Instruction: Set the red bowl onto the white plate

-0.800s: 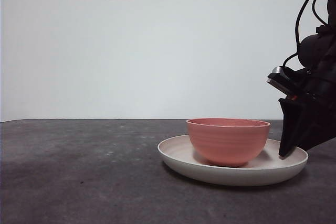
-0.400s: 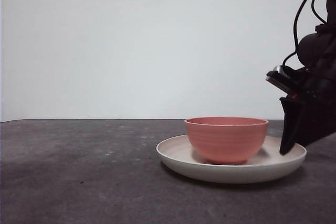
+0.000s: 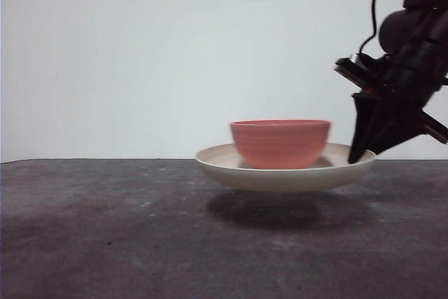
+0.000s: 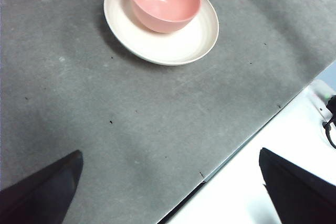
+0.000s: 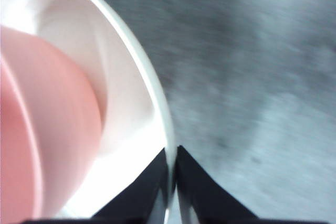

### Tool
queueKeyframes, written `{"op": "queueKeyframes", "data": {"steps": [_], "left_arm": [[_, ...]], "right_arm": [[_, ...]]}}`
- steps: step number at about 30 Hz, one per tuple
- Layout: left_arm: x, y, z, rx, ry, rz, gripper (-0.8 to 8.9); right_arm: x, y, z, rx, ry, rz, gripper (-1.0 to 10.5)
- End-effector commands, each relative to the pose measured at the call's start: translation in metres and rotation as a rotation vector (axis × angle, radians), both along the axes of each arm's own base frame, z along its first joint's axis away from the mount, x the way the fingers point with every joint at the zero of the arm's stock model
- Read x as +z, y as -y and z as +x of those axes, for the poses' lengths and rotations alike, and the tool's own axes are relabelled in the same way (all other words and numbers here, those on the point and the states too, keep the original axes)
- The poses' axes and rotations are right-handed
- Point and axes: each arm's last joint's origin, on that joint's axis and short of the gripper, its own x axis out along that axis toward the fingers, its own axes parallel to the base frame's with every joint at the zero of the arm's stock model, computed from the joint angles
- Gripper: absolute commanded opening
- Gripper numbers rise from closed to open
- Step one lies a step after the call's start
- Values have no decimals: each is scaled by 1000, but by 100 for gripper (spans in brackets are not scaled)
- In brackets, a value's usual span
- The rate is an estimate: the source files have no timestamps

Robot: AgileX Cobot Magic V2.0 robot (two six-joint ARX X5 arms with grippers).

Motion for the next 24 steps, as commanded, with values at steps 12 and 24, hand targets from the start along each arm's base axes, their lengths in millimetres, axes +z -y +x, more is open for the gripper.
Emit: {"op": "queueKeyframes", "data": {"steps": [12,24], "left_arm": [[3,1,0,-8,9,-12,658],[3,1,0,-8,10,-12,658]], "right_arm": [[-7,-75,4,68,33,69,11],[-38,-95,6,95,-38,46,11]]}}
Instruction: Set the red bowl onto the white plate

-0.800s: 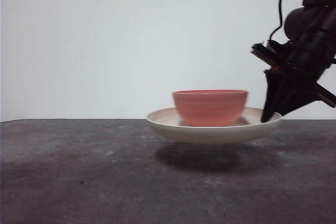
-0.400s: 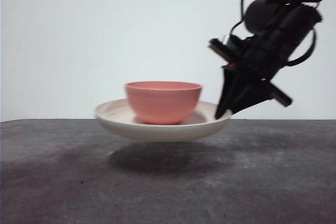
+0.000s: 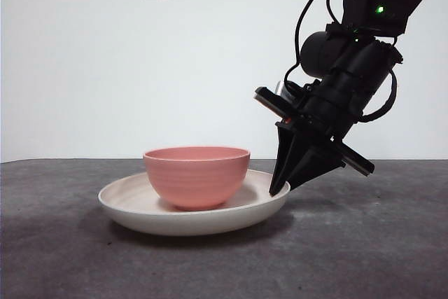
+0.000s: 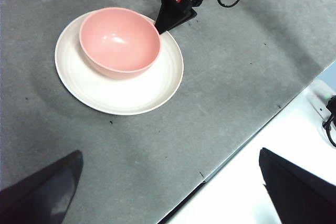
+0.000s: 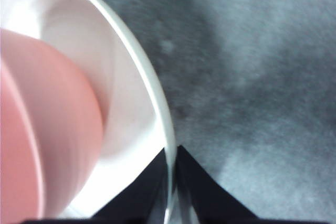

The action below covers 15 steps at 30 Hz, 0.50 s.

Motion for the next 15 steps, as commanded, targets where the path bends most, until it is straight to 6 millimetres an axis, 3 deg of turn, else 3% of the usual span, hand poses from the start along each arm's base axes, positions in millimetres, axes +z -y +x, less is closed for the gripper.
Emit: {"op": "queueKeyframes", "data": {"steps": [1,11,15], "left_arm": [[3,1,0,-8,9,-12,657],[3,1,0,-8,9,-12,658],[3,1,0,-8,9,-12,658]], "right_arm": [[-1,-6,4,8,6,15,11],[-2,-5,4,-9,0,-12,24],[-2,-6,4,-8,0,-11,252]]}}
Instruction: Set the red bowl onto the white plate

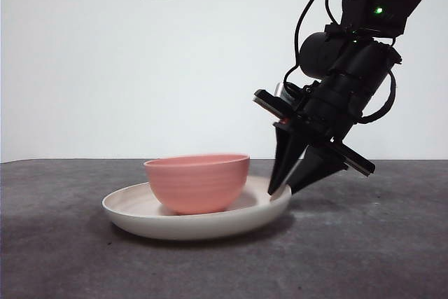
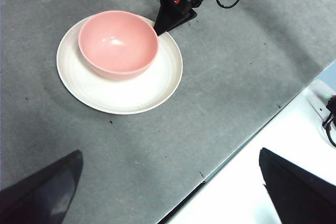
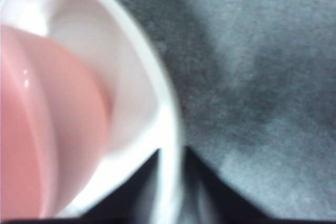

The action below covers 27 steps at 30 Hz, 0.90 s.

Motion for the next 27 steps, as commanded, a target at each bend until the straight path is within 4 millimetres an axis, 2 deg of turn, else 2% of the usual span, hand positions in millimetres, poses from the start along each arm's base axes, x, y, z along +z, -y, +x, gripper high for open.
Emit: {"op": "queueKeyframes", "data": {"steps": [1,6,11,18,23,27], "left_arm": [[3,1,0,-8,9,-12,658],[3,1,0,-8,9,-12,658],[3,1,0,-8,9,-12,658],[3,1,0,-8,9,-12,658],[3,1,0,-8,9,-12,658],[3,1,0,-8,8,-12,658]], "right_arm": [[-1,-5,4,2,-1,6,301],[2,-1,1,-16,-4,-48,319],[24,13,-10,18,20,-112,320],[88,25,-46,63,134,-93,345],[141,29,-87,73,299,-90,530],[175,36,-125,65,441,-114,550]]}}
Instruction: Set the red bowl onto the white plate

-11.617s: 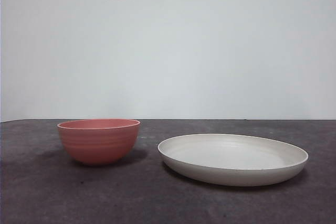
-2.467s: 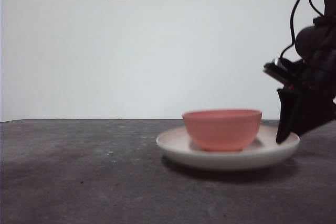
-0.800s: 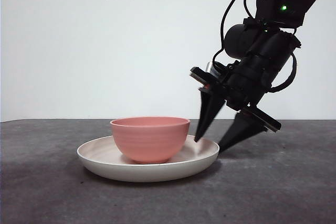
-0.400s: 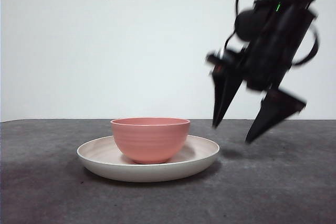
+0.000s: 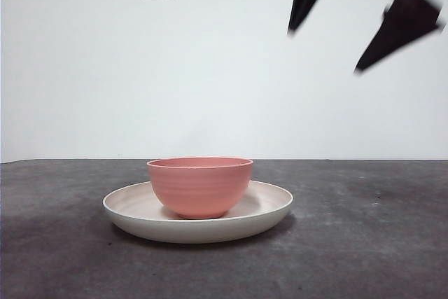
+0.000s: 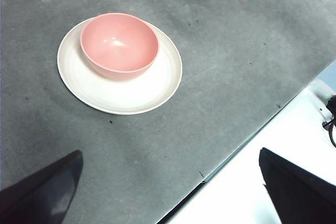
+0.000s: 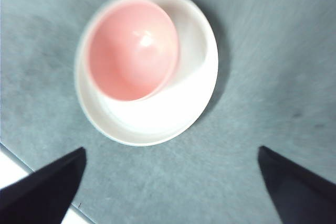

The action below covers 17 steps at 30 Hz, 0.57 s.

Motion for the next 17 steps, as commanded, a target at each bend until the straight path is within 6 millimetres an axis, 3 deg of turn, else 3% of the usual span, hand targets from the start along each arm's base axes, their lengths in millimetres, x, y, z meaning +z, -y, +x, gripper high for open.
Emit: {"op": "queueKeyframes", "data": {"steps": [1,8,17], "left_arm": [[3,1,0,-8,9,-12,658],[3,1,0,-8,9,-12,658],[3,1,0,-8,8,-12,657]], "right_arm": [[25,4,-23,16,112,1,550],[51,17,-84,55,265,25,550],[33,41,-139,98,345,60,549]]}}
